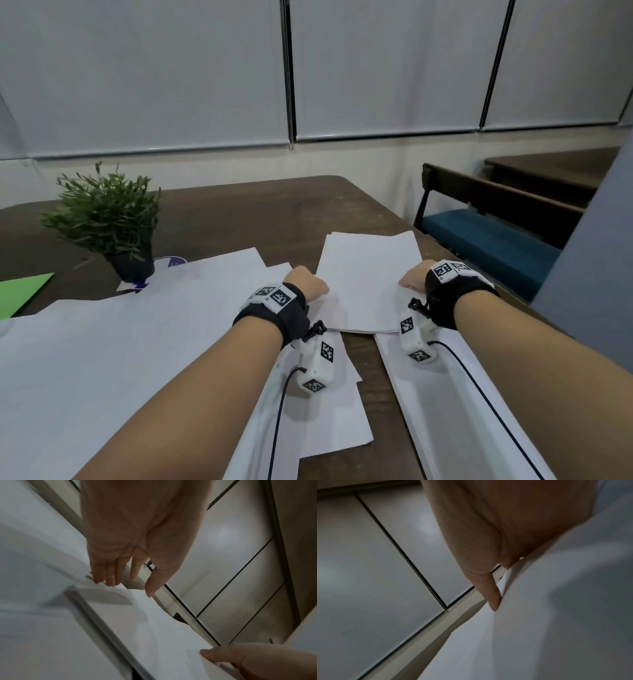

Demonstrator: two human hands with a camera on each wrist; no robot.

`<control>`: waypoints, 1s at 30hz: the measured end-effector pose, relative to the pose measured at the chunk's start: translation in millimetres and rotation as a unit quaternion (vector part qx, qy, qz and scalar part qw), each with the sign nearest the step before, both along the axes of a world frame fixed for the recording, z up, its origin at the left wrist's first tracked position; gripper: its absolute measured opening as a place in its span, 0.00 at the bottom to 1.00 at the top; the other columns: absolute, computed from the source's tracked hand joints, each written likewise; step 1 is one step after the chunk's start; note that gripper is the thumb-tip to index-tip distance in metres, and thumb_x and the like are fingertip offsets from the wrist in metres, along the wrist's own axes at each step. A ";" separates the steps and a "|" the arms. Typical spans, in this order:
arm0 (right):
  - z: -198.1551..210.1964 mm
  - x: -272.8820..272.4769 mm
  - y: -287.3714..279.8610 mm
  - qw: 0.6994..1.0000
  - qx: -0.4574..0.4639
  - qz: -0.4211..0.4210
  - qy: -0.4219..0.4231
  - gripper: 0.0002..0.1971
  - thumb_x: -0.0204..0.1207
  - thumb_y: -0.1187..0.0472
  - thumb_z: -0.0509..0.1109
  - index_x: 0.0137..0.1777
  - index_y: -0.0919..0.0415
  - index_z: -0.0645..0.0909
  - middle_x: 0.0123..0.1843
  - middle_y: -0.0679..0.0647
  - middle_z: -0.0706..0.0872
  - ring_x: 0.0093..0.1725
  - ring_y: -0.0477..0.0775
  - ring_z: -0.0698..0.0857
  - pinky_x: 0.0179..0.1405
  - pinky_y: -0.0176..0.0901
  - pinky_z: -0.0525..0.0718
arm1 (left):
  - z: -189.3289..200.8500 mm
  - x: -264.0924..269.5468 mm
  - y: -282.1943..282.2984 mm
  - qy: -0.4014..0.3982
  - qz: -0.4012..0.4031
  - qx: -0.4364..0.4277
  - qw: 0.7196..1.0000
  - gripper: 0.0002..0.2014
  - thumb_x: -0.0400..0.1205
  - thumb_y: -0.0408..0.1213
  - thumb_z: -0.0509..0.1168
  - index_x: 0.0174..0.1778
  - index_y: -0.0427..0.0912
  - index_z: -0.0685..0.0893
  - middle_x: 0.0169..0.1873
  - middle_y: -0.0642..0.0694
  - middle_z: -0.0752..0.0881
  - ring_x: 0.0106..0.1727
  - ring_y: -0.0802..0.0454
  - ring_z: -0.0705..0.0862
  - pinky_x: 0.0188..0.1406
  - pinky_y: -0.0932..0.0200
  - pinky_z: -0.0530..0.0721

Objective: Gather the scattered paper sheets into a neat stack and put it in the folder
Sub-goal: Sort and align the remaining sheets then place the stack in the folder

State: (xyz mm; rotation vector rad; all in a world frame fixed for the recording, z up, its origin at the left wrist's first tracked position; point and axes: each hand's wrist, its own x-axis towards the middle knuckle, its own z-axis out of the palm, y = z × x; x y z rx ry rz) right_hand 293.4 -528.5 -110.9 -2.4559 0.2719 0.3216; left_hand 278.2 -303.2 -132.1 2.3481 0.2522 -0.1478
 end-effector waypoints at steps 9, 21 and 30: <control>-3.2 2.9 7.7 0.995 0.088 -0.031 -0.030 0.23 0.78 0.68 0.68 0.73 0.66 0.73 0.70 0.62 0.78 0.62 0.61 0.80 0.41 0.36 0.78 | -12.3 1.4 14.2 -0.006 0.021 -0.071 0.997 0.12 0.76 0.34 0.67 0.29 0.42 0.72 0.36 0.44 0.76 0.38 0.44 0.78 0.40 0.54 0.78; 42.9 -43.2 4.8 0.908 0.346 0.082 -0.220 0.24 0.76 0.69 0.71 0.69 0.51 0.73 0.60 0.49 0.87 0.57 0.53 0.88 0.60 0.56 0.85 | 19.5 -22.8 47.8 -0.135 0.042 -0.365 0.920 0.48 0.59 0.73 0.72 0.67 0.44 0.74 0.60 0.48 0.85 0.60 0.48 0.84 0.66 0.42 0.79; 78.9 -52.3 77.9 0.882 0.376 0.084 -0.271 0.20 0.79 0.67 0.69 0.68 0.54 0.70 0.55 0.47 0.84 0.55 0.47 0.83 0.60 0.42 0.78 | 110.2 -50.9 50.0 -0.409 0.070 -0.288 0.863 0.10 0.84 0.42 0.64 0.59 0.48 0.79 0.53 0.53 0.86 0.58 0.53 0.85 0.66 0.48 0.80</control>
